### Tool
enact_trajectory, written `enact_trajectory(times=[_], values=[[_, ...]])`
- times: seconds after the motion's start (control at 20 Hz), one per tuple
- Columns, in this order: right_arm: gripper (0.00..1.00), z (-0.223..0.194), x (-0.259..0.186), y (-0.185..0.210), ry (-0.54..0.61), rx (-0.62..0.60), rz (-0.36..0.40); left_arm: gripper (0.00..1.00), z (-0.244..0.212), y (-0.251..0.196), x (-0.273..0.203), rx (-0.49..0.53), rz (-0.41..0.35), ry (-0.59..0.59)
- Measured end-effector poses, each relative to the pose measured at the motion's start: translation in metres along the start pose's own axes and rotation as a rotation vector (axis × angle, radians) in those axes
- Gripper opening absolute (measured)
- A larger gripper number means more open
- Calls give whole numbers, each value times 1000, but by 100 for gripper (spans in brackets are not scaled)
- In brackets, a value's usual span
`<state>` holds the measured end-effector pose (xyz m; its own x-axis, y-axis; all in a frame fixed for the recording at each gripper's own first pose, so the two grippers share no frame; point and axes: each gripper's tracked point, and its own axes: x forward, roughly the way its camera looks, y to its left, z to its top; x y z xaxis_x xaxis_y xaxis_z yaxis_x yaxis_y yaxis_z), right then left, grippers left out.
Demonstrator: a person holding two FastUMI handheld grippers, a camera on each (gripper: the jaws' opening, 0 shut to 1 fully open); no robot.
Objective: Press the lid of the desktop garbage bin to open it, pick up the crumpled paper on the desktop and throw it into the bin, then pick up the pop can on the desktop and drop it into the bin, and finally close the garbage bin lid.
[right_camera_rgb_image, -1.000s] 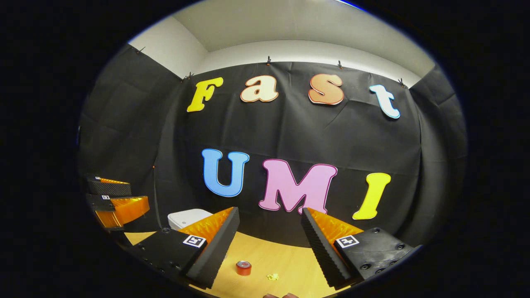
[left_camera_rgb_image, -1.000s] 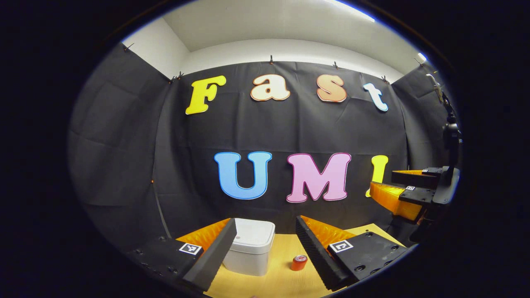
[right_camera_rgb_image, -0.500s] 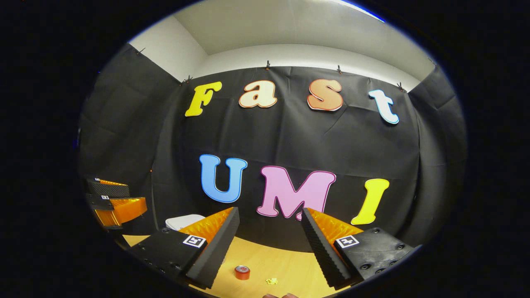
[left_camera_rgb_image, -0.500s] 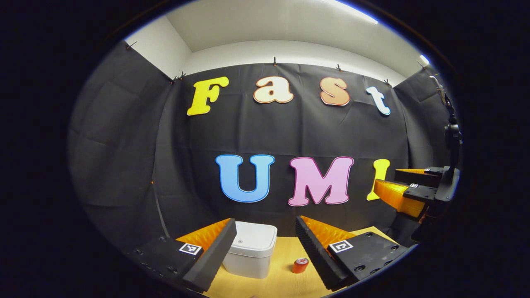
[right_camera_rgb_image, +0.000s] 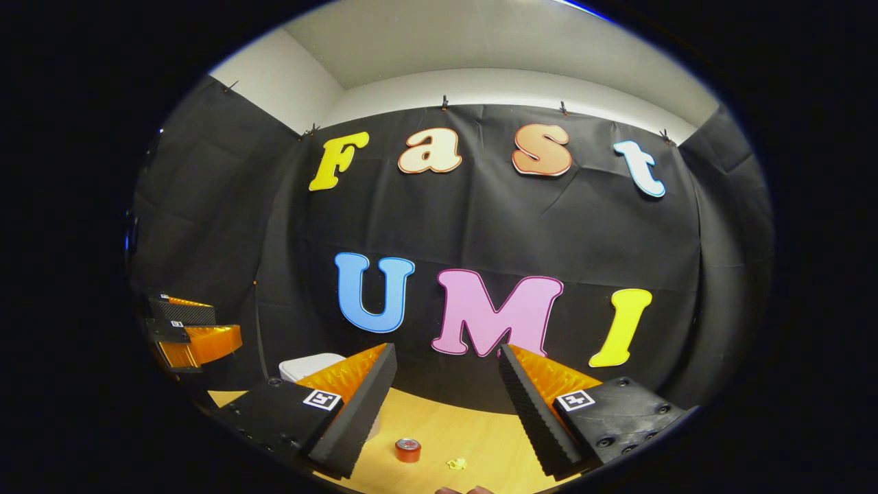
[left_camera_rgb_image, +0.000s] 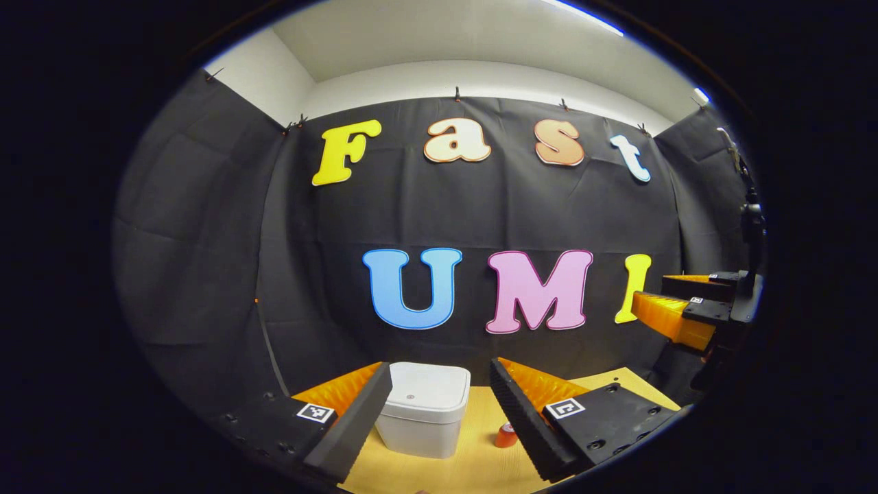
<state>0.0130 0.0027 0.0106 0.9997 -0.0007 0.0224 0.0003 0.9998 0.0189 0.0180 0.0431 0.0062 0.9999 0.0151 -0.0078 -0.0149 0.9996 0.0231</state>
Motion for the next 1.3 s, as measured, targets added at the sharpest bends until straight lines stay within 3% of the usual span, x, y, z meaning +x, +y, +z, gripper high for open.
enact_trajectory(times=[0.25,0.4,0.7,1.15,1.25,1.3], values=[[97,6,1,-25,-26,-23,-66,96,-19,14,9,-42,-15,10],[98,1,-1,-37,-20,-39,-102,96,-31,23,24,-16,-39,12],[97,-4,-5,-53,-8,-89,-161,96,-40,30,56,-25,-128,-8],[97,-13,-3,-56,16,-97,-192,96,-45,34,88,0,-160,-8],[97,-15,-4,-58,26,-98,-199,91,-48,32,100,1,-182,-1],[97,-16,-5,-60,29,-100,-205,71,-52,36,108,1,-172,16]])
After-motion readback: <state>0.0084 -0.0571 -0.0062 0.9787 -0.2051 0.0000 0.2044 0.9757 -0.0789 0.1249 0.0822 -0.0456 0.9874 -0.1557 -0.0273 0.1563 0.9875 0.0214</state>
